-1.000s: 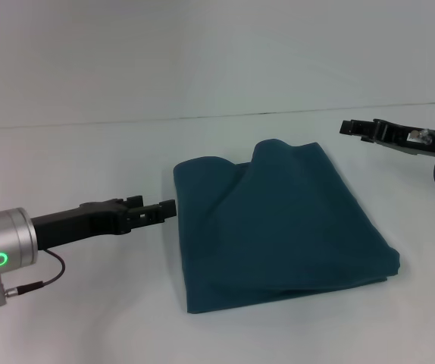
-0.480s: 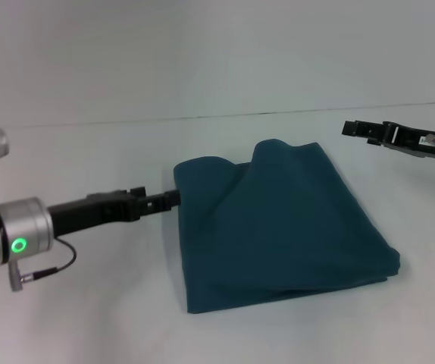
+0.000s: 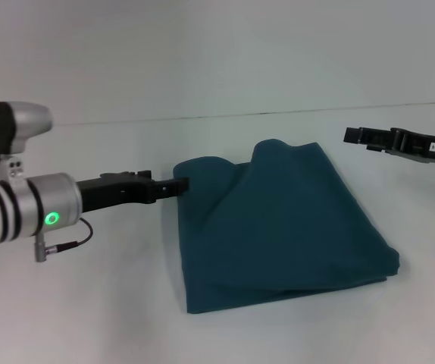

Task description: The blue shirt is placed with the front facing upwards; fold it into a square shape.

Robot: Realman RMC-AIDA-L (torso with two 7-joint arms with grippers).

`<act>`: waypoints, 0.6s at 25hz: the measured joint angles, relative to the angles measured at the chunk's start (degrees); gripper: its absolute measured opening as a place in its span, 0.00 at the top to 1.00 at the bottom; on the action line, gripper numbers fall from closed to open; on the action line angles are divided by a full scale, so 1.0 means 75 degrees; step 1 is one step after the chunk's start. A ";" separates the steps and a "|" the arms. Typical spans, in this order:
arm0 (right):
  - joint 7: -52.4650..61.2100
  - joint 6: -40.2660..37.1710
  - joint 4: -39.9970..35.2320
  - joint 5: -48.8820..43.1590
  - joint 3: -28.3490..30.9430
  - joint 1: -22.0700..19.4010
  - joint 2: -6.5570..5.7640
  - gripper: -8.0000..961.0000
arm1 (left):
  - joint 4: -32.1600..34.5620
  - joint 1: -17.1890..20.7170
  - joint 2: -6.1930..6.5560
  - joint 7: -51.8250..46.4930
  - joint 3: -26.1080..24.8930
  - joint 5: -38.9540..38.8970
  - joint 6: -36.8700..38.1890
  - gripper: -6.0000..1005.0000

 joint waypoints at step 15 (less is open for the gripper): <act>0.0025 -0.0143 -0.0002 0.0005 0.0008 0.0007 0.0061 0.23 | -0.0333 -0.0356 -0.0098 -0.0014 0.1793 -0.0039 -0.2361 0.10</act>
